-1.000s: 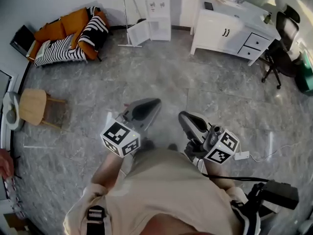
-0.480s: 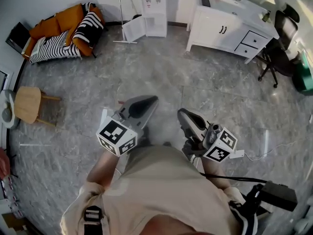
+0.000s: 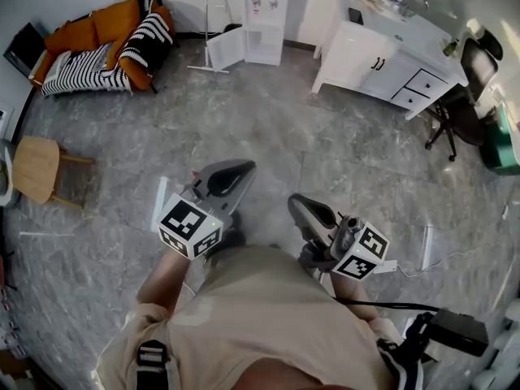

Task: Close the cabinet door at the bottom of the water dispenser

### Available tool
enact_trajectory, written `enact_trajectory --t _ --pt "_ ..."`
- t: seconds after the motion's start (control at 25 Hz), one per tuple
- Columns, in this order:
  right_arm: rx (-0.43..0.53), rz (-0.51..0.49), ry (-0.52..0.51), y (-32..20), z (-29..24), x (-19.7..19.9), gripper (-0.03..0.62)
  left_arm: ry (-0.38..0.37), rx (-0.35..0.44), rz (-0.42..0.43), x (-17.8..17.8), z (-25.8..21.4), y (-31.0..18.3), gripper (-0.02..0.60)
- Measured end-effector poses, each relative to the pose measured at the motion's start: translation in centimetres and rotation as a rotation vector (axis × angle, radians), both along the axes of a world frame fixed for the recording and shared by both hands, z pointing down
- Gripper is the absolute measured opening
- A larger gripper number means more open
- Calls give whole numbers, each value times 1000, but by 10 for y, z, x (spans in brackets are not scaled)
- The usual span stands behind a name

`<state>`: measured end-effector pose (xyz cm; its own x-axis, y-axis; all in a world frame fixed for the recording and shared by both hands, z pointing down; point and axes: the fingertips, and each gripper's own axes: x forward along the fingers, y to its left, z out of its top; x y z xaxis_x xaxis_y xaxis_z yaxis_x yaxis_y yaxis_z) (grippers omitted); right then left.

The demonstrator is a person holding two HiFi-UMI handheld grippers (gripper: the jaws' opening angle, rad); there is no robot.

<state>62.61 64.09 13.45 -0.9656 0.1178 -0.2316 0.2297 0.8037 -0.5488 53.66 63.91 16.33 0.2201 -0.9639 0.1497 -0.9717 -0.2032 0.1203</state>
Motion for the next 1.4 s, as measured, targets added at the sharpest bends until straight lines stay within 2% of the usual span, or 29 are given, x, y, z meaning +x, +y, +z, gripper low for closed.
enact_trajectory --t 0.36,0.52,0.84,1.16,1.4 --pt "67 -57 55 22 -5 -130 14 48 39 -1 -125 -1 15 -6" --pt "103 -73 79 32 -4 -178 14 66 69 23 -163 2 22 -5" --pt "143 -83 121 37 -7 -230 14 105 77 26 -206 12 30 -6" --pt "139 -157 149 37 3 -271 14 131 66 -16 -236 26 34 -6" --pt "66 -190 158 19 19 -291 14 142 28 -54 -250 40 26 -5"
